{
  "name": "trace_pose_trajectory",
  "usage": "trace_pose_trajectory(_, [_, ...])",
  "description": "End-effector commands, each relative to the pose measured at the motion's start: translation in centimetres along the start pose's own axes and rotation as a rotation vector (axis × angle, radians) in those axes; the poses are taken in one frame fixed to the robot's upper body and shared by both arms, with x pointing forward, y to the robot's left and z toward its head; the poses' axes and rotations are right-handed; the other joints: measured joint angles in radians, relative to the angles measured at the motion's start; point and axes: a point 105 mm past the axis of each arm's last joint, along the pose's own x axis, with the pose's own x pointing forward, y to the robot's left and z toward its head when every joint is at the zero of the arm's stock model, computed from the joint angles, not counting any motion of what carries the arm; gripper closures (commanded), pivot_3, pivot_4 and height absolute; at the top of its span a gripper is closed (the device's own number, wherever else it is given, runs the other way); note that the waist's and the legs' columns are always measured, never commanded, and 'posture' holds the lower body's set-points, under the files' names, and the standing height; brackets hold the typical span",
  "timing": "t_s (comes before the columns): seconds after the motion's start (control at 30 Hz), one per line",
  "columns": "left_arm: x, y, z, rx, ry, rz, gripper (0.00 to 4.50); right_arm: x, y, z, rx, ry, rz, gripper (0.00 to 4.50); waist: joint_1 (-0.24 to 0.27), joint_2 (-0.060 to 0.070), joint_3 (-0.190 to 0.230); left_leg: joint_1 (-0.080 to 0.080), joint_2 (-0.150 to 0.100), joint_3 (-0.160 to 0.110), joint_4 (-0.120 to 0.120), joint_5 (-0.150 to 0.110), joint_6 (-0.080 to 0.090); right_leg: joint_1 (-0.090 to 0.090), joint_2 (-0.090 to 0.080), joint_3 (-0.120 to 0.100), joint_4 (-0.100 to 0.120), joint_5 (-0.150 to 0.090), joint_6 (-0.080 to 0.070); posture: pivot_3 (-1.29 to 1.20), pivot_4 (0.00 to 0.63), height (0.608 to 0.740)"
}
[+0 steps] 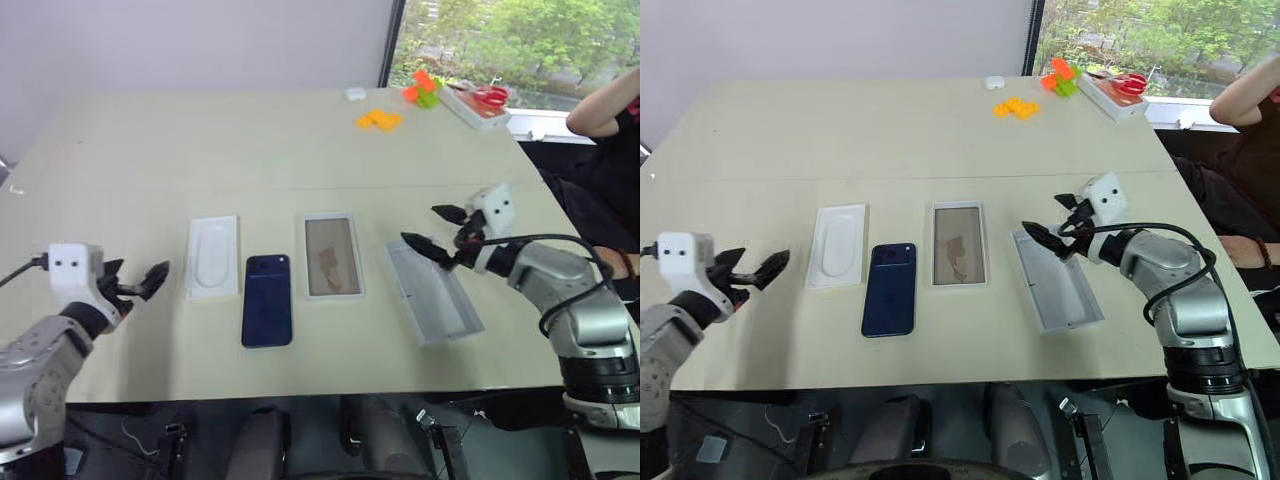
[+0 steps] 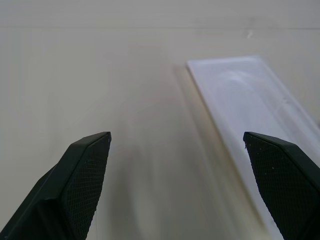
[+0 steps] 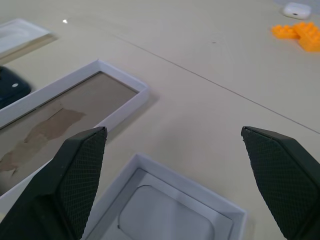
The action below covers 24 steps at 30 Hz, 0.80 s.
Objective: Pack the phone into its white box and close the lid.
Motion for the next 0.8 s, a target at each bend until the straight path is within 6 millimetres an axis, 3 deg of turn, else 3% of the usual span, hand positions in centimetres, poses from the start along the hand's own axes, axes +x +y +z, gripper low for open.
trace_pose_trajectory(0.03, [-0.1, -1.1, 0.4, -0.040, -0.004, -0.027, 0.04, 1.0, 3.2, 2.7, -0.061, -0.084, 0.107, 0.00, 0.000, 0.000, 0.000, 0.000, 0.000, 0.000, 0.000, 0.000, 0.000, 0.000, 0.000, 0.000, 0.001, 0.000, 0.000, 0.00, 0.150, 0.740])
trace_pose_trajectory(0.27, [-0.2, -2.6, -1.0, -0.200, 0.144, -0.065, 0.04, 1.4, 7.2, 3.5, -0.088, -0.108, 0.232, 0.00, 0.005, 0.000, 0.000, -0.001, 0.000, -0.003, 0.009, 0.000, 0.000, 0.000, 0.001, -0.001, 0.009, -0.001, 0.000, 0.00, 0.150, 0.740])
trace_pose_trajectory(0.37, [-0.6, -3.0, -2.1, -0.296, 0.263, -0.094, 0.04, 1.5, 7.3, 3.4, -0.092, -0.099, 0.226, 0.00, 0.003, 0.000, 0.000, 0.000, 0.000, -0.003, 0.013, 0.000, 0.000, 0.002, 0.001, -0.001, 0.010, -0.004, 0.001, 0.00, 0.150, 0.740])
trace_pose_trajectory(0.57, [-0.5, -5.0, -2.5, -0.385, 0.355, -0.197, 0.04, 1.0, 7.6, 3.1, -0.118, -0.079, 0.261, 0.00, 0.006, 0.000, 0.000, 0.000, -0.001, -0.003, 0.013, 0.000, 0.000, 0.002, 0.001, -0.001, 0.010, -0.001, 0.001, 0.00, 0.150, 0.740])
trace_pose_trajectory(0.8, [0.9, -6.1, -2.5, -0.500, 0.363, -0.220, 0.04, 0.8, 8.4, 2.8, -0.153, -0.062, 0.303, 0.00, 0.007, 0.000, 0.000, 0.000, -0.003, -0.004, 0.013, 0.000, 0.000, 0.003, 0.000, -0.001, 0.010, -0.003, -0.002, 0.00, 0.150, 0.740])
